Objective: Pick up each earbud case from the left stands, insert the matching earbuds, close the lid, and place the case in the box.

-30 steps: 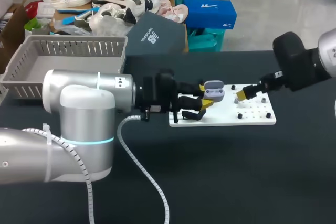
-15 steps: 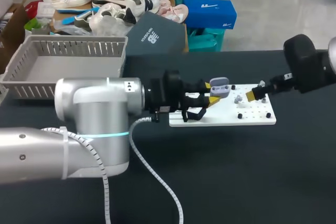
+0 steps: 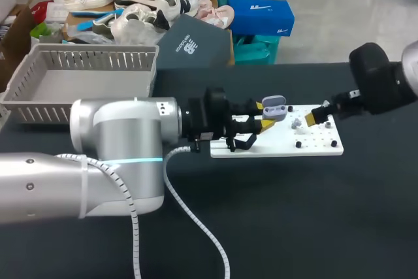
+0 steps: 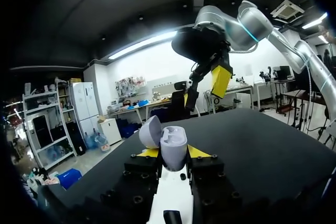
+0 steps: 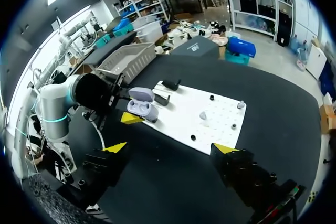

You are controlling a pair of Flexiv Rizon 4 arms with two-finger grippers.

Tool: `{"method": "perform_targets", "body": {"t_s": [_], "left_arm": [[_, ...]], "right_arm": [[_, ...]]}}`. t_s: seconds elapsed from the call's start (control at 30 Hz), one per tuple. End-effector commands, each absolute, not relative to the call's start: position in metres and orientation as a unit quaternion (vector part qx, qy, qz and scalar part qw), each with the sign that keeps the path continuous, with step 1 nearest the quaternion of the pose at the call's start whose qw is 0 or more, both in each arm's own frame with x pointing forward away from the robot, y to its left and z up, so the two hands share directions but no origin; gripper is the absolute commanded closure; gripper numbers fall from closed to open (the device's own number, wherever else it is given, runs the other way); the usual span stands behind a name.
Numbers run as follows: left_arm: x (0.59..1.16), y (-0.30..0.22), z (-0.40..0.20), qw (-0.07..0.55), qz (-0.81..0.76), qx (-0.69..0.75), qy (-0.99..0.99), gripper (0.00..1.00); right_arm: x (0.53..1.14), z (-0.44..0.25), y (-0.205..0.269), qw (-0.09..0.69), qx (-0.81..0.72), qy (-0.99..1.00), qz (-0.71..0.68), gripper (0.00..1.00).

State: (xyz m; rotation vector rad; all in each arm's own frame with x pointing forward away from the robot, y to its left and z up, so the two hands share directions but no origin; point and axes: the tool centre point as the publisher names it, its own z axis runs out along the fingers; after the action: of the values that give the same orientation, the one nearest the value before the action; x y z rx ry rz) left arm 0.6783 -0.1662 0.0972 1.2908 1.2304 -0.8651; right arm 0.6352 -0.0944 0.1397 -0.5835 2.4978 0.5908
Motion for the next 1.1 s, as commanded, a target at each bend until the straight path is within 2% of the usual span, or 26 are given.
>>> {"method": "perform_targets", "body": {"t_s": [0.03,0.3,1.1], "left_arm": [[0.676,-0.167,0.096,0.554,-0.36,0.54,0.522,1.0],[0.676,-0.167,0.096,0.554,-0.36,0.54,0.522,1.0],[0.676,-0.167,0.096,0.554,-0.36,0.54,0.522,1.0]], "right_arm": [[0.634,0.141,-0.099,0.261,-0.199,0.932,0.153,0.0],[0.644,0.13,-0.128,0.255,-0.213,0.933,0.136,0.0],[0.644,0.13,-0.128,0.255,-0.213,0.933,0.136,0.0]]}}
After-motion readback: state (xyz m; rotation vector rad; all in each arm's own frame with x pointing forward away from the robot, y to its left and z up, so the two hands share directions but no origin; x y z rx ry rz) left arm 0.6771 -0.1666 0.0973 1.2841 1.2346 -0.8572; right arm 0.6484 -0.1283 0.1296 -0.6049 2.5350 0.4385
